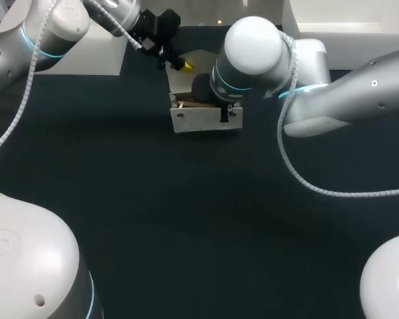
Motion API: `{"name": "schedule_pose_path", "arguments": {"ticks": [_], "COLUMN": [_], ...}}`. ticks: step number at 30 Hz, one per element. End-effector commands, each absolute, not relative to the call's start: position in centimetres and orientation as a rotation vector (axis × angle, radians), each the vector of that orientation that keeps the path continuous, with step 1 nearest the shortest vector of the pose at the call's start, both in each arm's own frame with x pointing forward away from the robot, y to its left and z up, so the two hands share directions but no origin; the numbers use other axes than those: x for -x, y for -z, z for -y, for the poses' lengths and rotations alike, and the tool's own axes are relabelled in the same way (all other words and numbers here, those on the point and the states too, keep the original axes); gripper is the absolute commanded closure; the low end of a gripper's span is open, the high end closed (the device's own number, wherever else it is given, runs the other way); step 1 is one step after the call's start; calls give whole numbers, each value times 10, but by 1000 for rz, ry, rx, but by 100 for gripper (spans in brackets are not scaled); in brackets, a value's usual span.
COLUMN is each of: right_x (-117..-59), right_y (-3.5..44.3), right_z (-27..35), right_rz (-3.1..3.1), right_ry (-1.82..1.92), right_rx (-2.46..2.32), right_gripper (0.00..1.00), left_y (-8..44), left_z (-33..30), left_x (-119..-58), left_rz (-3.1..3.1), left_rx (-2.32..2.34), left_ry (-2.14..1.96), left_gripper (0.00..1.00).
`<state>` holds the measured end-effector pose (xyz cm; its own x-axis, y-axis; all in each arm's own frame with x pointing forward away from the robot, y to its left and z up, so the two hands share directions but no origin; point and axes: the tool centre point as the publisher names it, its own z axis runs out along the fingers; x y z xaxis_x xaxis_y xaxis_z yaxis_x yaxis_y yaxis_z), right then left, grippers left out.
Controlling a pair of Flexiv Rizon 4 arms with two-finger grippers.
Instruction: Pick up the bag, open it, inspect its contents, close it, and place it on the opposite side
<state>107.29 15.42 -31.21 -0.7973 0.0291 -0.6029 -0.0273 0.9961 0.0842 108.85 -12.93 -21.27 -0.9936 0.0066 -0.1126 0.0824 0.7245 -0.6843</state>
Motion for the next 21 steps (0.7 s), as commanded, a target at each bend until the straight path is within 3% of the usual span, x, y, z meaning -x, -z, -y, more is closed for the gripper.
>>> {"name": "schedule_pose_path", "arguments": {"ticks": [1,3,4,6,7,21], "right_x": [-1072,-1071,-1070,-1070,-1070,-1072], "right_y": [318,321,322,324,326,332], "right_z": [-154,-152,-152,-151,-151,-152], "right_rz": [-2513,-2518,-2520,-2528,-2531,-2539], "right_ry": [-89,-90,-90,-91,-87,-85], "right_rx": [-9,-12,-13,-14,-14,-2], "right_gripper": [100,100,88,55,2,0], "left_y": [210,210,210,210,210,210], "left_z": [129,129,129,129,130,132], "left_x": [-1092,-1092,-1092,-1091,-1091,-1087], "left_rz": [-2833,-2838,-2838,-2842,-2842,-2849], "left_rx": [-98,-111,-114,-131,-133,-212], "left_ry": [1140,1144,1147,1152,1153,1159], "left_gripper": [100,100,100,100,100,100]}}
